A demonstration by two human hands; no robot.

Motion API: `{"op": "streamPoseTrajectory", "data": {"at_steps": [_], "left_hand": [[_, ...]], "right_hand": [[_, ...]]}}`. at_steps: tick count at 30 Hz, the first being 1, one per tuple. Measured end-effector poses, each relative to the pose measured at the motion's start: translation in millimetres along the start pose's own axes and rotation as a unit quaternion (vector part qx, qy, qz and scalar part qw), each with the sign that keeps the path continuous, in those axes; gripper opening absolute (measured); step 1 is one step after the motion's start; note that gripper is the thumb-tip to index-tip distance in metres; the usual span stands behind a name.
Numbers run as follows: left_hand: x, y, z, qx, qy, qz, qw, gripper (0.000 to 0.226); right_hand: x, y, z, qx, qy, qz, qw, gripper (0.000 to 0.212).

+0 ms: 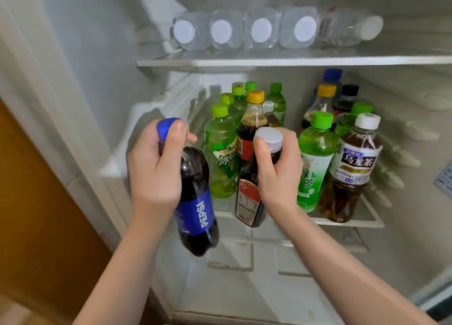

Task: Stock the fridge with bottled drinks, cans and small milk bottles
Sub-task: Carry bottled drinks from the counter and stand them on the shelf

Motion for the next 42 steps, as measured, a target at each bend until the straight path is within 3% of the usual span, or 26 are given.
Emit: {"op": "streamPoseTrajectory", "data": {"at_steps": [5, 14, 24, 28, 34, 42], "left_hand": [[1.5, 7.2, 10.1, 0.007, -0.020, -0.024, 0.999, 0.027], [0.9, 10.5, 11.1, 0.002, -0.034, -0.023, 0.999, 0.030], [8.1, 11.2, 4.9, 0.008, -0.040, -0.023, 0.999, 0.039], [9.5, 12.4, 1.3, 0.022, -0.034, -0.019, 0.999, 0.037], [14.4, 17.1, -13.8, 0.046, -0.016, -0.005, 0.999, 0.040], [12.7, 31.5, -42.3, 0.092, 0.016, 0.014, 0.996, 0.032]], "right_hand": [[-5.9, 6.3, -22.2, 0.000, 0.023, -0.008, 1.000, 0.039], [-8.6, 1.0, -54.3, -0.001, 0.087, 0.044, 0.995, 0.040], [-7.3, -1.8, -58.3, 0.003, 0.078, 0.070, 0.994, 0.044], [-5.7, -0.7, -50.6, 0.041, 0.058, 0.106, 0.992, 0.043], [-11.7, 2.2, -25.3, 0.091, 0.054, 0.084, 0.991, 0.037], [-6.5, -5.7, 48.1, 0.004, 0.068, 0.081, 0.994, 0.020]]}}
Point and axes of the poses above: each hand's wrist, its own y-axis away from the middle knuckle, its own z-axis out of the back of the hand, x = y × z, the point moved 5 cm from there along -y, towards the middle knuckle, and after that the axes turned 9 degrees about -x, right-handed, at the moved point
